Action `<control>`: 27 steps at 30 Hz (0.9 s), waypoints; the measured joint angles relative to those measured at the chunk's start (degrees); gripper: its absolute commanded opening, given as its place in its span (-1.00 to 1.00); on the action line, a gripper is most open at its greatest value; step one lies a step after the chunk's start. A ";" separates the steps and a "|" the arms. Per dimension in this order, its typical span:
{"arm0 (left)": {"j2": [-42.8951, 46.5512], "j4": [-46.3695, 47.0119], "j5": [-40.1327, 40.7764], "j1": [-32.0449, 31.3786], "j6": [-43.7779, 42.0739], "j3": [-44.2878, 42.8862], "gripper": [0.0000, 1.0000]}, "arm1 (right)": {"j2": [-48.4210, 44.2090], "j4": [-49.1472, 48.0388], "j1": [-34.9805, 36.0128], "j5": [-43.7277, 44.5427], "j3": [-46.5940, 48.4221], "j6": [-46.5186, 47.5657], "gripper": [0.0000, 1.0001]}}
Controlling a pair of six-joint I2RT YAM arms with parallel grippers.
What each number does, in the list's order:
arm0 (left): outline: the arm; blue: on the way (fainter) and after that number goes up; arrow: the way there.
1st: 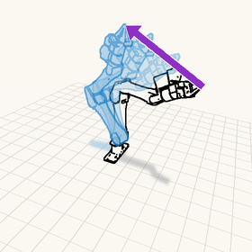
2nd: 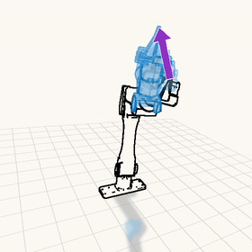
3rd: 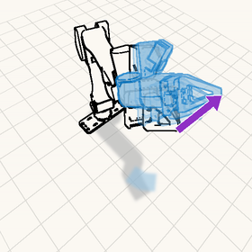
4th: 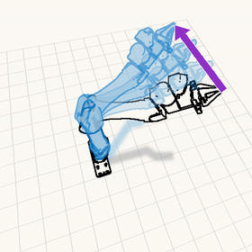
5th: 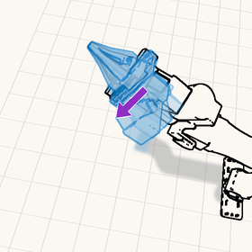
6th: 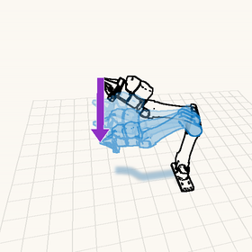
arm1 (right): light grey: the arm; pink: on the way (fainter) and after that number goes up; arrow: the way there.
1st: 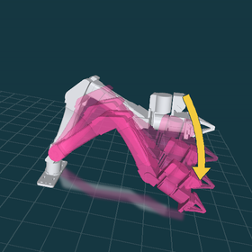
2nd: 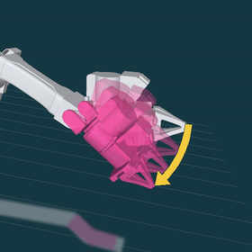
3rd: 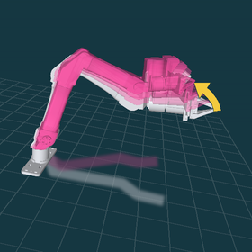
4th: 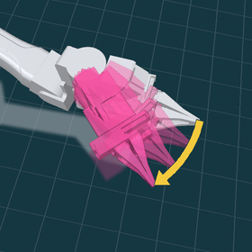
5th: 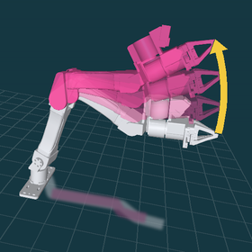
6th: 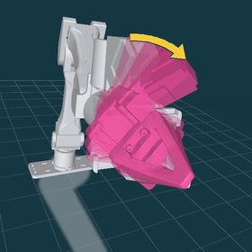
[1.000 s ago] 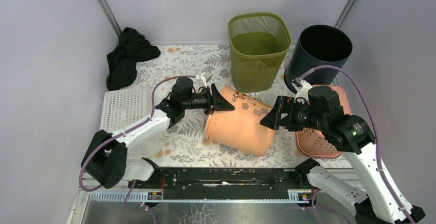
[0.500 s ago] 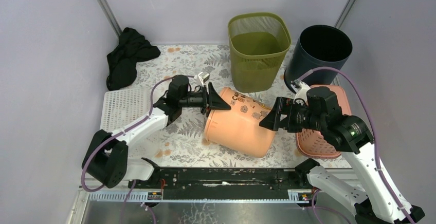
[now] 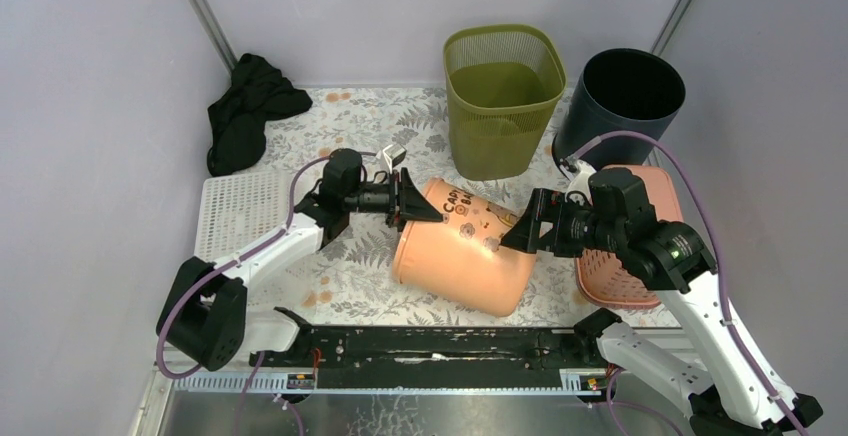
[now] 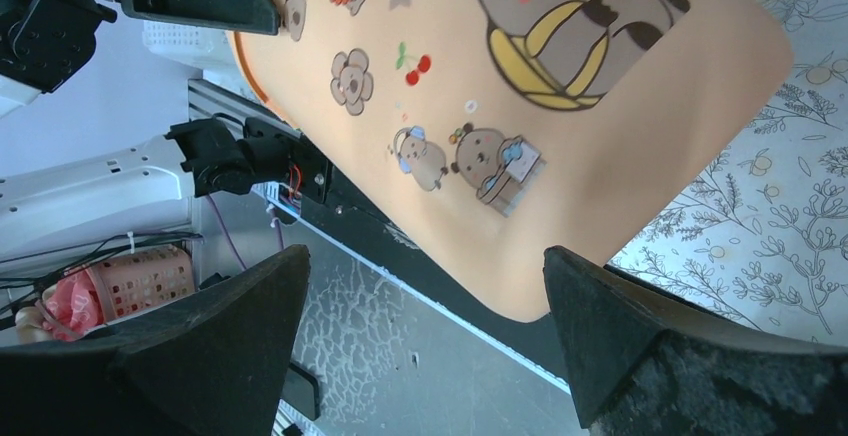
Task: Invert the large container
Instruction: Turn the container upside down at the center of the board.
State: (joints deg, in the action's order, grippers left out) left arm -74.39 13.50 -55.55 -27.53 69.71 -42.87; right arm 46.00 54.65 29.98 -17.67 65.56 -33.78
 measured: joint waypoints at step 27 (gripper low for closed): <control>-2.05 34.10 -2.21 0.09 21.92 12.17 -1.00 | 15.52 -0.63 0.02 -9.86 19.76 2.21 0.67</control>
State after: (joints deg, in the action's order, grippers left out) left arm -76.44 47.59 -57.76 -27.44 91.64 -30.70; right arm 61.52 54.02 30.00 -27.53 85.32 -31.57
